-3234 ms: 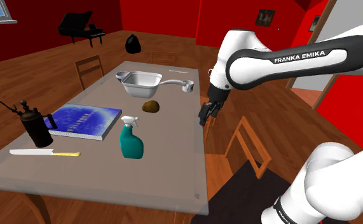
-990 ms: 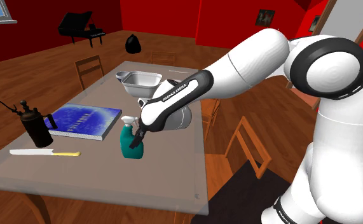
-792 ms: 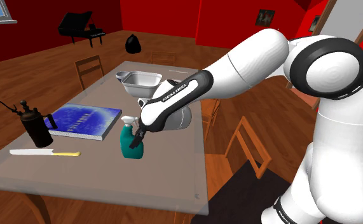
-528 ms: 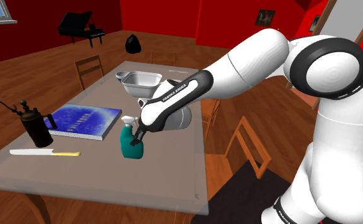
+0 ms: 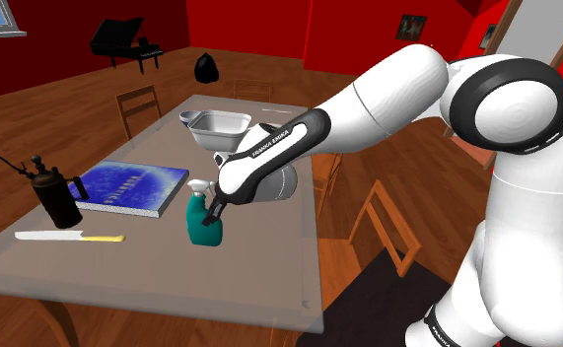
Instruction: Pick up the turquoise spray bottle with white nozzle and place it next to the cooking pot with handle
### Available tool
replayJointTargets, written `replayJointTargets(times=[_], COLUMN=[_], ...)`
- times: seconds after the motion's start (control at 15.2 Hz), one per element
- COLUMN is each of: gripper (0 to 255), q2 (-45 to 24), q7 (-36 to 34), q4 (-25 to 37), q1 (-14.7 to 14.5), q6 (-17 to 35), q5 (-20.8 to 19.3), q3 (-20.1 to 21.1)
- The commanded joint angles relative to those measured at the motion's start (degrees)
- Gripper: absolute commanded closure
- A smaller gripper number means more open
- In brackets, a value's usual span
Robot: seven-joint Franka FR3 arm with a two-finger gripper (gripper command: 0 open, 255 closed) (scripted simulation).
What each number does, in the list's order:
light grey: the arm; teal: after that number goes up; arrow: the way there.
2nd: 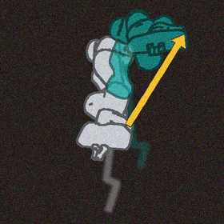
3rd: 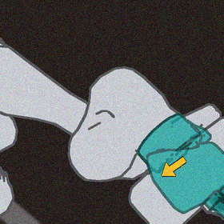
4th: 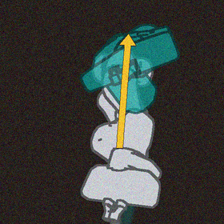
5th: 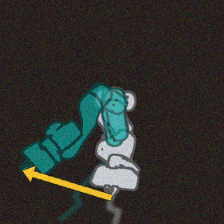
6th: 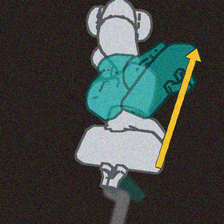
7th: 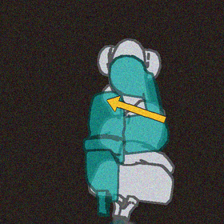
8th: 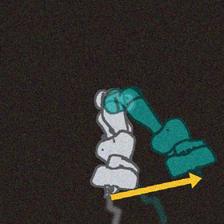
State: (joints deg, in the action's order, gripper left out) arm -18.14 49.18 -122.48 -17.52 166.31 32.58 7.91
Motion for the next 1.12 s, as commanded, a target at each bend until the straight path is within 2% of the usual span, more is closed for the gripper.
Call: replayJointTargets(times=[0.0, 1.06], gripper=[255, 255], q2=[0.6, 9.0], q7=[-0.6, -9.1], q4=[0.0, 1.8], q1=[-0.3, -2.5], q6=[-0.6, -10.5], q5=[-0.5, -8.4], q3=[-0.4, -4.3])
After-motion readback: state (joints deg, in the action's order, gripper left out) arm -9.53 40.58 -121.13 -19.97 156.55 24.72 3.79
